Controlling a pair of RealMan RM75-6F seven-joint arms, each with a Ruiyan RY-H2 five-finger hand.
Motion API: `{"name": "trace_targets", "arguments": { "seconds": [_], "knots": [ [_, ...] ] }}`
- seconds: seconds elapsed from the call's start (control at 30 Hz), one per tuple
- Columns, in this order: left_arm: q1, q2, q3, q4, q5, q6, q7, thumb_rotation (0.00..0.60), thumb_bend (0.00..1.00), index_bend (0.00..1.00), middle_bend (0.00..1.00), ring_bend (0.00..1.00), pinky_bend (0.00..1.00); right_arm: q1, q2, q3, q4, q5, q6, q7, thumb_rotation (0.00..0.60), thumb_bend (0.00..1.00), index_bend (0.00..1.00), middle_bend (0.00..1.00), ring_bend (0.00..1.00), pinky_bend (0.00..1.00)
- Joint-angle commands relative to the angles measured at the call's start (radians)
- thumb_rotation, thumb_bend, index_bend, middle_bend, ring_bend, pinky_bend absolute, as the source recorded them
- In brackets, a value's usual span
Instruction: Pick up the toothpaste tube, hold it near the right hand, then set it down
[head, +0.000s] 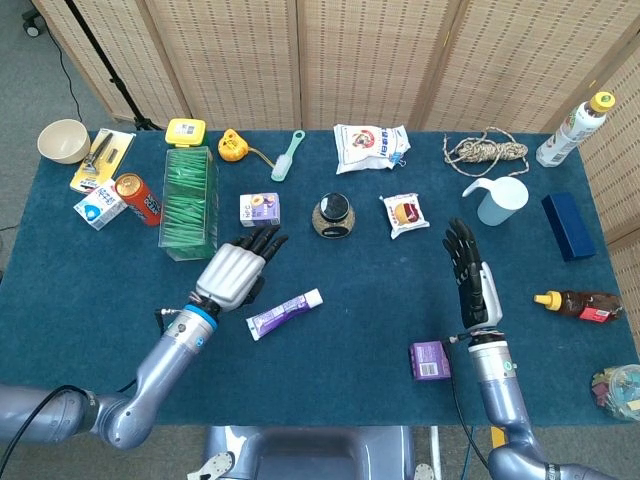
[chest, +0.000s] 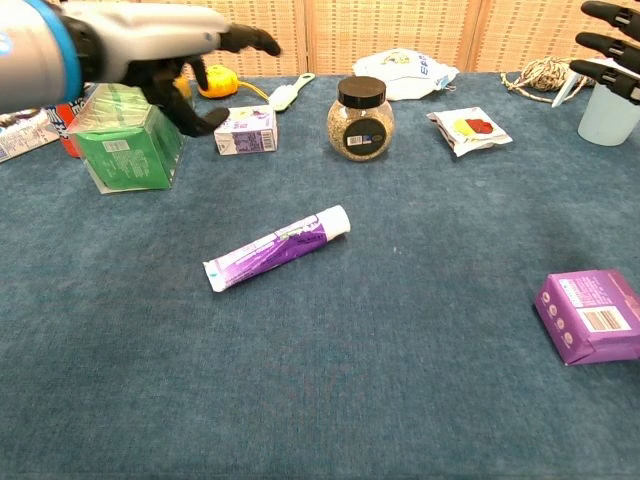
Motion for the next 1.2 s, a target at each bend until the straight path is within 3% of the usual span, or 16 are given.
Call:
{"name": "trace_targets", "arguments": {
  "seconds": [0.03, 0.17, 0.37, 0.5, 0.6, 0.87, 1.2],
  "knots": [
    [0.054, 0.054, 0.014, -0.028, 0.052, 0.027, -0.052, 0.6, 0.54, 0.0, 0.0, 0.0, 0.24, -0.004, 0.013, -0.009, 0.009, -0.009, -0.002, -0.005, 0.1, 0.0, 0.0, 0.0, 0.0, 0.0],
    [0.11, 0.1, 0.027, -0.05, 0.107, 0.056, -0.108, 0.6, 0.54, 0.0, 0.0, 0.0, 0.24, -0.013, 0.031, -0.021, 0.02, -0.022, 0.002, -0.01, 0.116, 0.0, 0.0, 0.0, 0.0, 0.0],
    [0.199, 0.149, 0.057, -0.068, 0.204, 0.118, -0.175, 0.6, 0.54, 0.0, 0.04, 0.01, 0.24, -0.026, 0.057, -0.037, 0.046, -0.035, 0.015, -0.042, 0.351, 0.0, 0.0, 0.0, 0.0, 0.0],
    [0.318, 0.181, 0.094, -0.059, 0.318, 0.228, -0.272, 0.6, 0.54, 0.04, 0.09, 0.07, 0.24, -0.041, 0.1, -0.052, 0.061, -0.049, 0.028, -0.076, 0.53, 0.0, 0.0, 0.0, 0.0, 0.0],
    [0.383, 0.192, 0.101, -0.027, 0.375, 0.286, -0.332, 0.6, 0.54, 0.11, 0.15, 0.13, 0.25, -0.051, 0.124, -0.058, 0.068, -0.052, 0.039, -0.11, 0.598, 0.0, 0.0, 0.0, 0.0, 0.0],
    [0.534, 0.194, 0.092, 0.061, 0.472, 0.446, -0.468, 0.6, 0.54, 0.35, 0.32, 0.3, 0.38, -0.086, 0.181, -0.085, 0.064, -0.054, 0.074, -0.201, 0.6, 0.0, 0.04, 0.0, 0.0, 0.0],
    [0.688, 0.241, 0.137, 0.125, 0.492, 0.462, -0.536, 0.6, 0.54, 0.36, 0.33, 0.29, 0.4, -0.139, 0.256, -0.141, 0.072, -0.072, 0.143, -0.458, 0.6, 0.0, 0.14, 0.03, 0.0, 0.0]
  ]
}}
